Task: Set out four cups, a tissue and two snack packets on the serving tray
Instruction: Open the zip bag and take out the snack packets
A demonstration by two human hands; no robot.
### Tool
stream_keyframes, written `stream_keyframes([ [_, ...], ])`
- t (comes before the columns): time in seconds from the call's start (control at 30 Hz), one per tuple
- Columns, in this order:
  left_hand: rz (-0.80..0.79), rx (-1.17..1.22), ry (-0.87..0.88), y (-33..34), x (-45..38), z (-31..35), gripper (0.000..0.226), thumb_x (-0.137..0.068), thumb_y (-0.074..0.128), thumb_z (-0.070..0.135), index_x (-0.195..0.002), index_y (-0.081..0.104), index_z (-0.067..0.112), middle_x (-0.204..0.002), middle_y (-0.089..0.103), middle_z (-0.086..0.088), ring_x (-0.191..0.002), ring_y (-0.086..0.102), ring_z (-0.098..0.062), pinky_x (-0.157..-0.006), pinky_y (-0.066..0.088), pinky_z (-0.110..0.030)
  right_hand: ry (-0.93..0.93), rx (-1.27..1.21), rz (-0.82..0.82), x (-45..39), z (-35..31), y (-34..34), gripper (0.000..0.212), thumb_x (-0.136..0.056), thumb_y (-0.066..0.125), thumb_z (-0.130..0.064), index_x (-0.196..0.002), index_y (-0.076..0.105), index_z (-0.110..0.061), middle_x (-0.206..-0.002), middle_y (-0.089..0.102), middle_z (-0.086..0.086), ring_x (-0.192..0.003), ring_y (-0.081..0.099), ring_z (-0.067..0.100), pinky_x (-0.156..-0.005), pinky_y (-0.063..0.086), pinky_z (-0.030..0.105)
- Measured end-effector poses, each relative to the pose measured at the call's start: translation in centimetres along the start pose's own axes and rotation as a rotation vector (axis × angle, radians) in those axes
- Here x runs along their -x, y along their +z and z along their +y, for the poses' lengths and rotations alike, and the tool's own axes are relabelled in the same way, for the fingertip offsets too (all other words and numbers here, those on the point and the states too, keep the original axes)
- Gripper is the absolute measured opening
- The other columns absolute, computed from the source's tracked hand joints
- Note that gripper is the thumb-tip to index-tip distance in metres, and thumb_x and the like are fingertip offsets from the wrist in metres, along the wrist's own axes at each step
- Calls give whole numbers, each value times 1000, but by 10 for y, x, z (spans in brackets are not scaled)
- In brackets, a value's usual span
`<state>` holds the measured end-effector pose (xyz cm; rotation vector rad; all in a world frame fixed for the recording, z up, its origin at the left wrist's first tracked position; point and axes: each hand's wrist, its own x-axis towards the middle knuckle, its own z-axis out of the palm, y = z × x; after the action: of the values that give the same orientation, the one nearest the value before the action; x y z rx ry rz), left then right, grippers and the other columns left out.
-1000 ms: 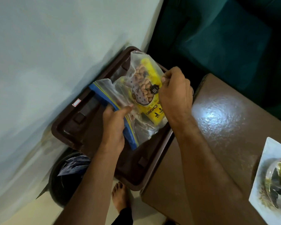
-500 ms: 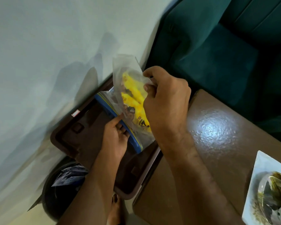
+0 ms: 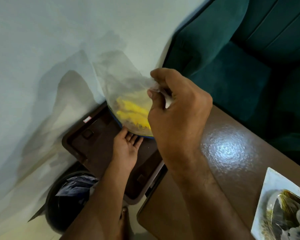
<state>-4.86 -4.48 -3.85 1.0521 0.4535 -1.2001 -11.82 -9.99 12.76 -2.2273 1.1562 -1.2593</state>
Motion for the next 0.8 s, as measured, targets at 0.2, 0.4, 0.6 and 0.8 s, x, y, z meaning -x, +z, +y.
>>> stream_keyframes([
  [0.2,26,53,13,-9,2,-6,53,-110,39,41,-152,48,11,-161,43,-17,-149,42,-34,-124,33,-46,-9,-35,31,10,-1,-12,21,-83,76,9,-102,78,1,-89,78,10,-82,74,27,-73,61,45],
  [0.4,50,121,32,-20,1,-7,48,-109,44,41,-145,56,12,-146,60,-13,-124,61,-28,-89,54,-39,-54,-20,98,13,-9,-20,15,-84,77,5,-98,79,1,-83,76,9,-76,71,27,-68,58,43],
  [0.6,122,153,50,-27,0,-8,44,-107,49,39,-136,60,9,-110,67,-8,-115,61,-28,-77,57,-39,-131,13,142,19,-11,-23,11,-87,75,6,-96,80,1,-81,75,9,-74,70,27,-64,56,44],
  [0.8,165,189,91,-36,-4,-9,47,-105,48,49,-134,61,15,-127,66,-11,-123,61,-27,-98,54,-49,-228,6,259,28,-6,-31,9,-89,73,9,-90,80,3,-78,74,12,-70,70,28,-62,55,46],
])
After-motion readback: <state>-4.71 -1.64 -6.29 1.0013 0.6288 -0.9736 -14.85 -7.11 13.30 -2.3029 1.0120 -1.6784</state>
